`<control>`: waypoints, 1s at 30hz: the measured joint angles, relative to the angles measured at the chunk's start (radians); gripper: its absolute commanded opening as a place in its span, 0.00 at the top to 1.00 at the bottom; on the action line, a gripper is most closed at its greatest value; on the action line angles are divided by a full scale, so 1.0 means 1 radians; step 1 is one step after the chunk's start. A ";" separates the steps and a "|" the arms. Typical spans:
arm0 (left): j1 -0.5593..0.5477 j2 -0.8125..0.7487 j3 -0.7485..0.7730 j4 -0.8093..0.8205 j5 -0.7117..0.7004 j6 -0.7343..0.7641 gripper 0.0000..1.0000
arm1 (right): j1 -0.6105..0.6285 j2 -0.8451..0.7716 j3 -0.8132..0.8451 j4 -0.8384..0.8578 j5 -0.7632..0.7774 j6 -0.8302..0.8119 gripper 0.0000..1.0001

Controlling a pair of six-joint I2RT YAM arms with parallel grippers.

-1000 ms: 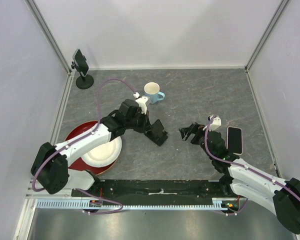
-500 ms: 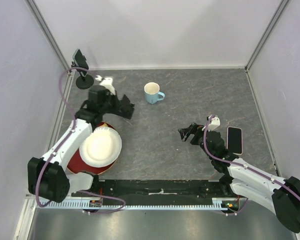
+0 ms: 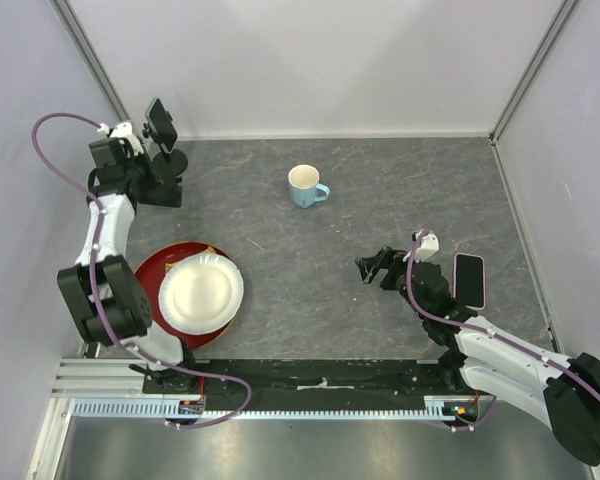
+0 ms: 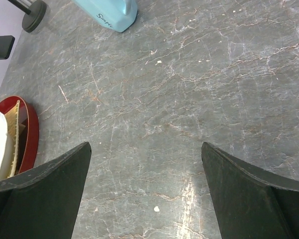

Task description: Place the phone on the phone stand

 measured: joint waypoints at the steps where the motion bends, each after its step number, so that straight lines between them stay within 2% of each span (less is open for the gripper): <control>1: 0.017 0.039 0.030 -0.006 0.005 0.016 0.98 | 0.000 0.000 0.000 0.000 -0.001 -0.002 0.02; 8: 0.115 0.222 0.179 -0.028 0.117 0.100 0.98 | 0.000 -0.003 0.000 -0.001 -0.002 -0.018 0.02; 13: 0.145 0.320 0.272 -0.070 0.195 0.141 0.98 | 0.000 0.000 0.000 -0.002 -0.005 -0.029 0.02; 21: 0.142 0.407 0.330 -0.116 0.309 0.153 0.98 | 0.000 0.002 0.000 -0.015 -0.008 -0.040 0.02; 30: 0.163 0.459 0.375 -0.124 0.346 0.128 0.98 | 0.000 0.001 0.000 -0.016 -0.008 -0.047 0.02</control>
